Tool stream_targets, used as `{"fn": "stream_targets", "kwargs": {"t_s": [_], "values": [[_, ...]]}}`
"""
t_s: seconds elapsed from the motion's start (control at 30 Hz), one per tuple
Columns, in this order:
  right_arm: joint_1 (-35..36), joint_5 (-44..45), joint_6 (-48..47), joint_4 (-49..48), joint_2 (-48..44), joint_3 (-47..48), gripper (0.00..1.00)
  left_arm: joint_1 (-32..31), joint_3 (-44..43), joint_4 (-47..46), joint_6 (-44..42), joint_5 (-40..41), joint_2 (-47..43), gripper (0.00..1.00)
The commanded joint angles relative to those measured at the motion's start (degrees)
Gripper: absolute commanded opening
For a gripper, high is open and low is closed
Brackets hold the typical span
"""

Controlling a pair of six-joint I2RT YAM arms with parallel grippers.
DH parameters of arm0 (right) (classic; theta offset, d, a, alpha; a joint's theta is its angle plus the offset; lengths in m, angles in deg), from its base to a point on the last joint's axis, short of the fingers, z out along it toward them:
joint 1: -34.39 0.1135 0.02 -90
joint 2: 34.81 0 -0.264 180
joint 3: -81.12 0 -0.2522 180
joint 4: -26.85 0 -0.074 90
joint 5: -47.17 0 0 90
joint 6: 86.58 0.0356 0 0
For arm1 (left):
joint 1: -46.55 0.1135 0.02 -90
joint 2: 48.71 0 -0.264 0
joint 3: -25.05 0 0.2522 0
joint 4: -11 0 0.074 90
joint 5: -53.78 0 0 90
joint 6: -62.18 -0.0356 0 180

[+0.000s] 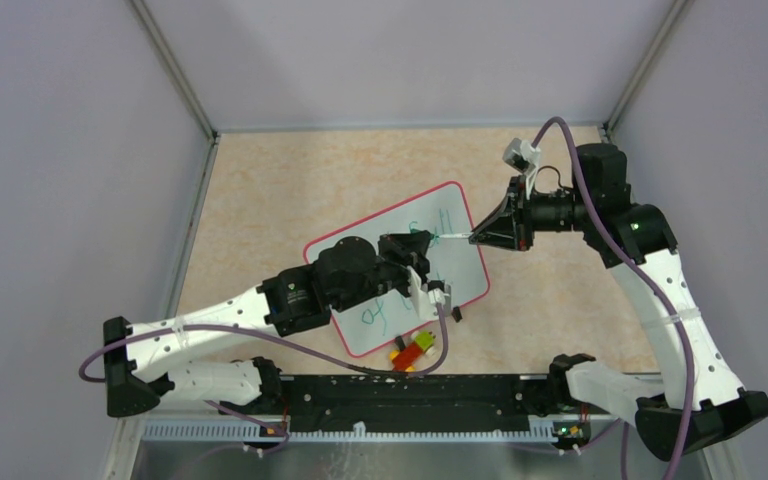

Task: Write a sentence on the whiteboard
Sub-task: Insert the whiteboard marker without the cap into the pen cap.

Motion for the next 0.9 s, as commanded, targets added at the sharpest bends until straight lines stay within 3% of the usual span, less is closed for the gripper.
{"fn": "stream_targets", "kwargs": {"t_s": [0.0, 0.87], "values": [[0.87, -0.11, -0.98, -0.26, -0.88, 1.8, 0.0, 0.36, -2.19, -1.12, 1.35, -0.6, -0.66, 0.0], [1.52, 1.53, -0.62, -1.14, 0.32, 2.29, 0.0, -0.29, -7.78, 2.11, 3.53, -3.12, 3.63, 0.0]]}}
